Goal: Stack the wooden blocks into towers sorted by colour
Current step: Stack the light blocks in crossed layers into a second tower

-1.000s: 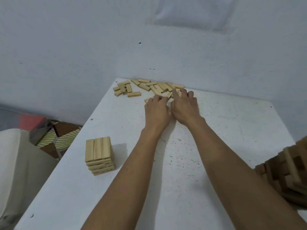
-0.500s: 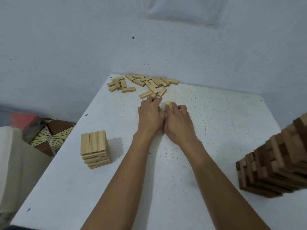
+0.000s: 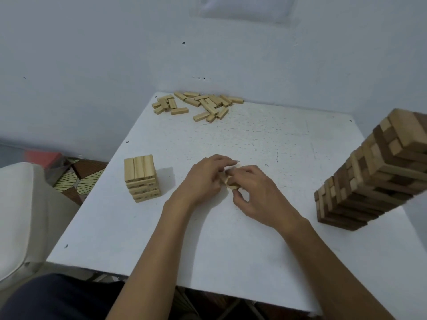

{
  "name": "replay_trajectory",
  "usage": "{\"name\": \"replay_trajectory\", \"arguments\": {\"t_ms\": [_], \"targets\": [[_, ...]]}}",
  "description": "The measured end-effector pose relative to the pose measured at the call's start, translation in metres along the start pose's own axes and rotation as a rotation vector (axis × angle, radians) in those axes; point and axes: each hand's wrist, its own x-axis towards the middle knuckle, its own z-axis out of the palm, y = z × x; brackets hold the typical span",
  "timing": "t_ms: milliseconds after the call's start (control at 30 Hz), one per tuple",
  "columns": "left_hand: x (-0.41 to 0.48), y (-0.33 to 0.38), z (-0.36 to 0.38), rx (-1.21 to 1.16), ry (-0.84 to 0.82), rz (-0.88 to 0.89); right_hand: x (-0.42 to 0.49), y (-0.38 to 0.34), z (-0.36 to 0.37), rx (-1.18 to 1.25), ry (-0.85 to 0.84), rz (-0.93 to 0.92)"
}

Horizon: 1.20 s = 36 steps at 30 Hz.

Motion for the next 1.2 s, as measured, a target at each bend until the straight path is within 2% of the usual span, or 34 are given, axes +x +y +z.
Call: {"name": "replay_trajectory", "arguments": {"t_ms": [100, 167, 267, 367, 567, 833, 1200], "targets": [[-0.010, 0.012, -0.001, -0.021, -0.111, 0.043, -0.010, 0.000, -0.003, 0.075, -0.011, -0.048], [-0.013, 0.018, -0.003, -0.054, -0.172, 0.058, -0.015, 0.002, -0.001, 0.134, 0.006, -0.013], [-0.017, 0.020, -0.003, -0.036, -0.209, 0.068, -0.021, 0.002, 0.000, 0.174, 0.019, 0.064], [-0.017, 0.017, -0.002, -0.044, -0.222, 0.047, -0.025, -0.002, -0.001, 0.115, 0.043, 0.098], [-0.020, 0.009, 0.000, 0.001, -0.143, 0.025, -0.031, -0.006, -0.002, -0.012, 0.127, 0.310], [-0.026, 0.005, 0.003, 0.006, -0.033, 0.010, -0.026, 0.000, -0.005, 0.102, 0.066, 0.321], [-0.027, 0.007, 0.005, -0.031, 0.037, -0.036, -0.023, -0.008, -0.003, 0.113, 0.020, 0.342]]}}
